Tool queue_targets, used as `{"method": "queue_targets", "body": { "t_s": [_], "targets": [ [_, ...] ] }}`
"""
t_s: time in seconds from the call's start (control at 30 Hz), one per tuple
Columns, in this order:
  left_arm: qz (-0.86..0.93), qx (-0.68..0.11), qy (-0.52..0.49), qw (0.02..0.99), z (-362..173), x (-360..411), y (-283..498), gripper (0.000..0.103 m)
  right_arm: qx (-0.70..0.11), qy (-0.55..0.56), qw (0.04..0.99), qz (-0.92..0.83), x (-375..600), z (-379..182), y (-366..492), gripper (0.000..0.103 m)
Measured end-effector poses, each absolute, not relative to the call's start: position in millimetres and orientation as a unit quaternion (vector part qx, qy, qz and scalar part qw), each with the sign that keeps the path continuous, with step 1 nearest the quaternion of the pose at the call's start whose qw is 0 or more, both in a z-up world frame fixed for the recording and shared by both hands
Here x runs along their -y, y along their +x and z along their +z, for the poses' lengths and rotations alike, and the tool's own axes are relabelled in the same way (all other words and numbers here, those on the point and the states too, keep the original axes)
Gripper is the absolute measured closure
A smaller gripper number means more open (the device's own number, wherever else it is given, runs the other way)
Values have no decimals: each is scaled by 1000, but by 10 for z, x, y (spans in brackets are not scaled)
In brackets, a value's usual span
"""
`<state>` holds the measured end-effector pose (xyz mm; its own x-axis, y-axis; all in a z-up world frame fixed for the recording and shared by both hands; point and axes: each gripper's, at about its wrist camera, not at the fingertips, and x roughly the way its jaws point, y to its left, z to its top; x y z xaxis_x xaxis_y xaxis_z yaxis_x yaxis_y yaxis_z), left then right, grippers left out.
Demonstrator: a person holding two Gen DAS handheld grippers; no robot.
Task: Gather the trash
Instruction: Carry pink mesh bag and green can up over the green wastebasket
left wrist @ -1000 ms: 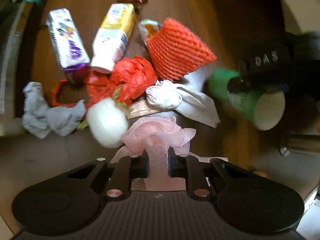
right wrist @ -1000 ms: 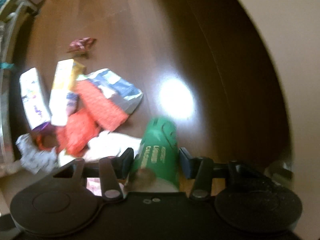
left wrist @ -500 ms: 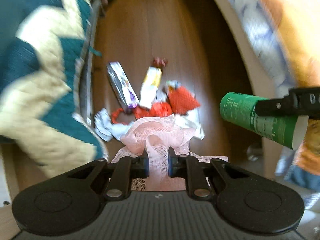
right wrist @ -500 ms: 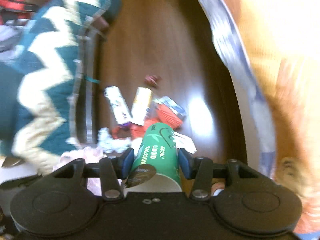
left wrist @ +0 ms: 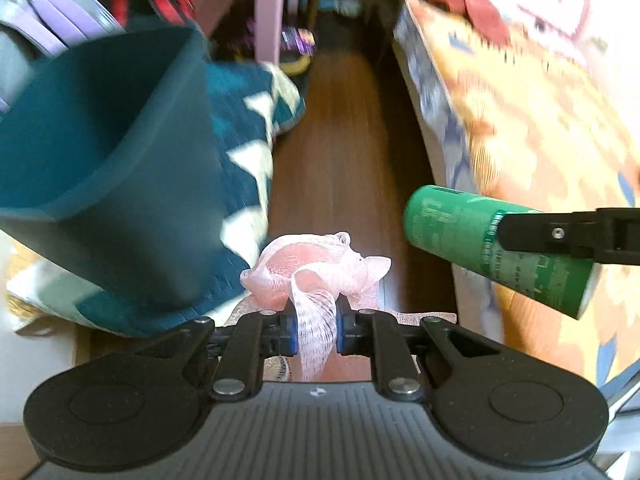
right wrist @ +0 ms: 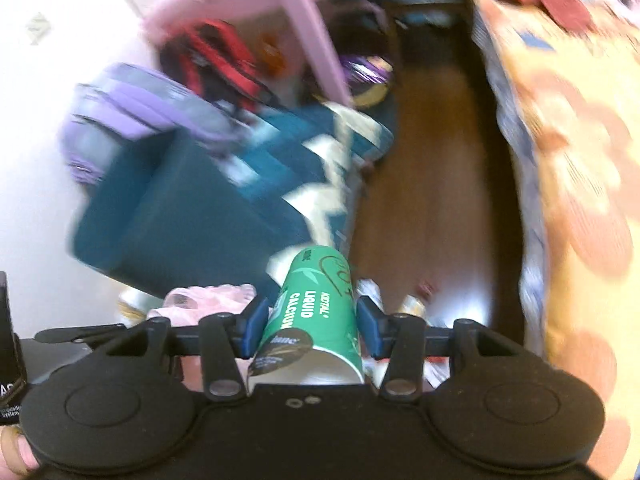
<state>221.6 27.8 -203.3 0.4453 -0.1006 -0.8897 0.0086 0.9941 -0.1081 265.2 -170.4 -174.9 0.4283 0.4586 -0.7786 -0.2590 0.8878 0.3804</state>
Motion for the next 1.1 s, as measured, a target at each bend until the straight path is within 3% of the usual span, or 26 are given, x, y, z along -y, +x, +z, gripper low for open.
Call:
{"method": "queue_targets", "body": {
  "t_s": [0.23,0.4,0.77,1.1],
  "targets": [
    [-2,-468,-68,881,-1151,-854,2303,88,-426,69,857,282,1058,-1049,2805,56],
    [42,-442,-74,893,-899,-1431,2469,88,-409,46,857,310,505,-818,2903,56],
    [76,-506,-33,859,-1408,-2310,3183,88,-438,-117,827,332,-914,-1390,3297,56],
    [45,-572,-19,819,-2008,-2427,3612,87,-491,-191,791,311,-1303,-1951,3498,56]
  ]
}}
